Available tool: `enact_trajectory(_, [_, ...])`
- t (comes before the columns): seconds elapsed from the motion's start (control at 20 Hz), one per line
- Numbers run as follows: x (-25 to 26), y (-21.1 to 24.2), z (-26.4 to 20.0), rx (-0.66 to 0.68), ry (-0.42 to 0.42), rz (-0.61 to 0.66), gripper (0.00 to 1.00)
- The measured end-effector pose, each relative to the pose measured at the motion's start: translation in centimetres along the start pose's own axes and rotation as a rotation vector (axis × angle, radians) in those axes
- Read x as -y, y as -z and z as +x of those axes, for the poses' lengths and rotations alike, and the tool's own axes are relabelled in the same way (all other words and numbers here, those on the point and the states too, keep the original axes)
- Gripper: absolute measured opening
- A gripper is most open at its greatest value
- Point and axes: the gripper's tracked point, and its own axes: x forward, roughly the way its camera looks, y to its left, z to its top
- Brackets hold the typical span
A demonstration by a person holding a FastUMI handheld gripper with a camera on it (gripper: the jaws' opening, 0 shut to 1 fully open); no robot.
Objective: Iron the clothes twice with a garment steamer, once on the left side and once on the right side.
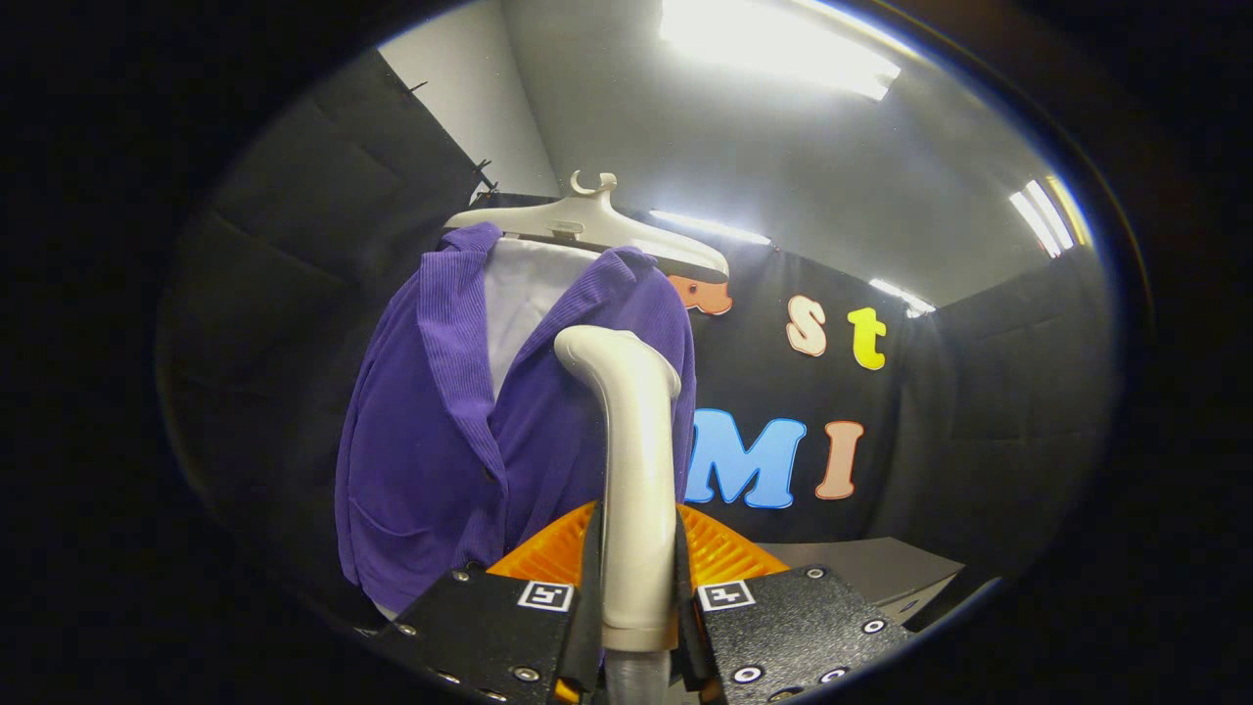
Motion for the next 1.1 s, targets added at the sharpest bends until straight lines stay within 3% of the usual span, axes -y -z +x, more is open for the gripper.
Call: enact_trajectory(1.1, [-2.8, 16.8, -6.3, -0.273, -0.096, -0.058, 0.32])
